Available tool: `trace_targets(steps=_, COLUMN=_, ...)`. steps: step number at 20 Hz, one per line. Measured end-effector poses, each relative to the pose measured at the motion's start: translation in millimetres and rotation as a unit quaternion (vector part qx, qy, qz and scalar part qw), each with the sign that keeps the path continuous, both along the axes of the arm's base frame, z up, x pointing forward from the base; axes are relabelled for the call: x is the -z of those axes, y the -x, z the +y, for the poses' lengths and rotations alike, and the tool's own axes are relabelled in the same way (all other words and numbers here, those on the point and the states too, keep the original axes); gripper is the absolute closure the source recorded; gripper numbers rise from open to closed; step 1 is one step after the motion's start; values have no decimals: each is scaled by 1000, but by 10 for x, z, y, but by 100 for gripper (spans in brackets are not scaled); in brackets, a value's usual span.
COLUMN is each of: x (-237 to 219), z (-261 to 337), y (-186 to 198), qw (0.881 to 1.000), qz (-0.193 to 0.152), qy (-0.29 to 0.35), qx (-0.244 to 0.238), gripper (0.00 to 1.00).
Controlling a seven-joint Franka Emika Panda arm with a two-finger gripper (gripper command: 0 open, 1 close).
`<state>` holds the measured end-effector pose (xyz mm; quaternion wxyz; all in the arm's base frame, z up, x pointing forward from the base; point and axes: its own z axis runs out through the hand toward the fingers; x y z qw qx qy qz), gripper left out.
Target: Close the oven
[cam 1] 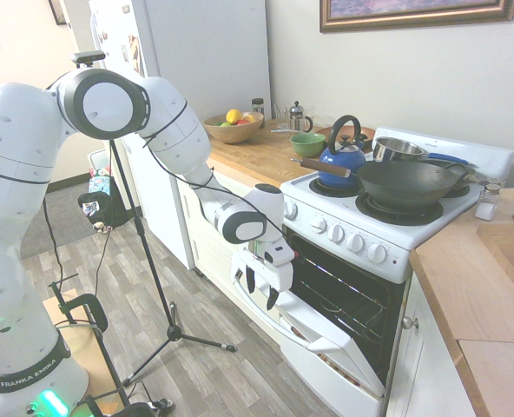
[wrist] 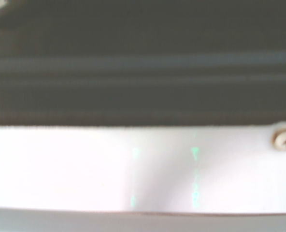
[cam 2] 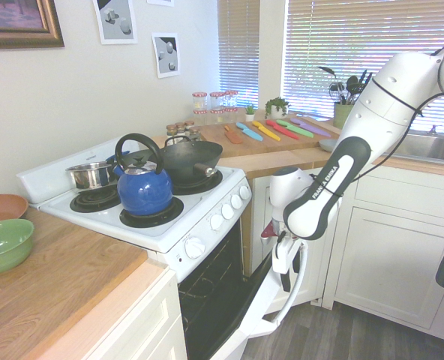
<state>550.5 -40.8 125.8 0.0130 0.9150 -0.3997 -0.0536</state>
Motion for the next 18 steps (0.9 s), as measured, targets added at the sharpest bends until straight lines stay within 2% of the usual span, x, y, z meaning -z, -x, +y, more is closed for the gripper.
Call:
trace_targets(steps=2, x=84, z=-6, y=17, qw=1000, qz=-1, qy=0, qx=-5, gripper=0)
trace_targets(steps=7, x=357, z=117, y=-52, qw=999, qz=-45, qy=0, qx=-17, gripper=0)
trace_targets(steps=12, x=181, z=320, y=-252, qw=996, qz=-87, qy=4, qx=-30, gripper=0)
trace_targets(steps=18, x=-69, z=646, y=-482, qw=993, qz=-113, qy=10, qx=-41, gripper=0)
